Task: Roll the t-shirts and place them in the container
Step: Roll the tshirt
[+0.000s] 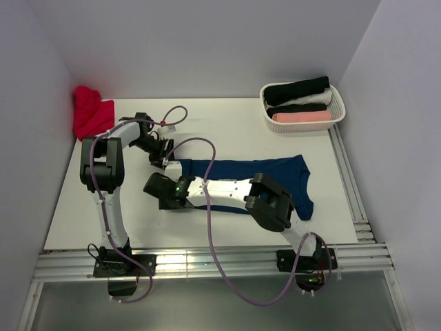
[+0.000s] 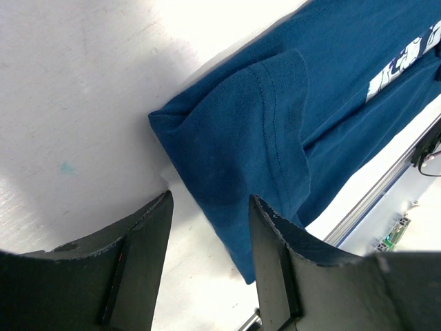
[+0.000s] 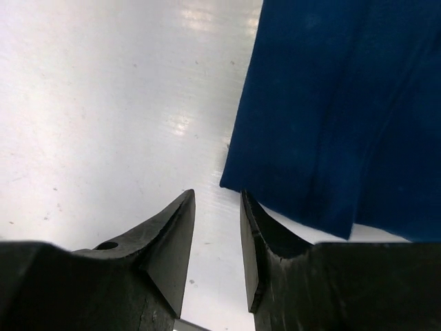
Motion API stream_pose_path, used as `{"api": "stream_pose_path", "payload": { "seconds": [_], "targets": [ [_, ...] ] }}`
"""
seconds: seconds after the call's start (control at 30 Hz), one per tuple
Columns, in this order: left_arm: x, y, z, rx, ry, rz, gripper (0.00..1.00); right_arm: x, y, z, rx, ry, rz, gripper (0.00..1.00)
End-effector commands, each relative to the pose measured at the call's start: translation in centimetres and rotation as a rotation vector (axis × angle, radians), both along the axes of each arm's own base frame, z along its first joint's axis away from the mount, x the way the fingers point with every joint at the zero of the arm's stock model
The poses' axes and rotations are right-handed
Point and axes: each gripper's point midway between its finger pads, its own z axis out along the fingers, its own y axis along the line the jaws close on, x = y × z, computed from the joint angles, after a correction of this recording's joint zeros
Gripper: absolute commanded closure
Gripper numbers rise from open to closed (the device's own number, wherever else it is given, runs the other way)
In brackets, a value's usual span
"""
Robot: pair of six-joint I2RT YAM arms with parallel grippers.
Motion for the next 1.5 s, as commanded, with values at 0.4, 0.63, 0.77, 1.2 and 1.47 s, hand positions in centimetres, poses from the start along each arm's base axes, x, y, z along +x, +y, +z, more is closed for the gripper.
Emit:
{"api": "stream_pose_path", "payload": {
  "seconds": [0.4, 0.63, 0.77, 1.2, 1.47],
  "targets": [
    [2.2, -1.5, 3.0, -0.098, -0.166, -0.046, 0.40, 5.2, -2.2, 2.8, -0.102, -0.110, -0.153, 0.55],
    [3.4, -2.4, 3.2, -0.183, -0.152, -0.033, 0.41, 4.2, -1.7, -0.2, -0.102, -0.040, -0.141, 0.52],
    [3.8, -2.7, 2.9, -0.217, -0.139, -0.018, 0.41, 3.4, -1.4, -1.1, -0.086, -0.013, -0.132, 0.49],
    [4.1, -2.1, 0.7, -0.148, -0.090, 0.055, 0.81, 1.6, -1.4, -4.4, -0.186, 0.071, -0.097, 0.42],
    [4.4, -1.7, 0.4, -0.101, -0.086, 0.083, 0.93, 1.2, -2.0, -3.8, -0.228, 0.054, -0.100, 0.41]
  ]
}}
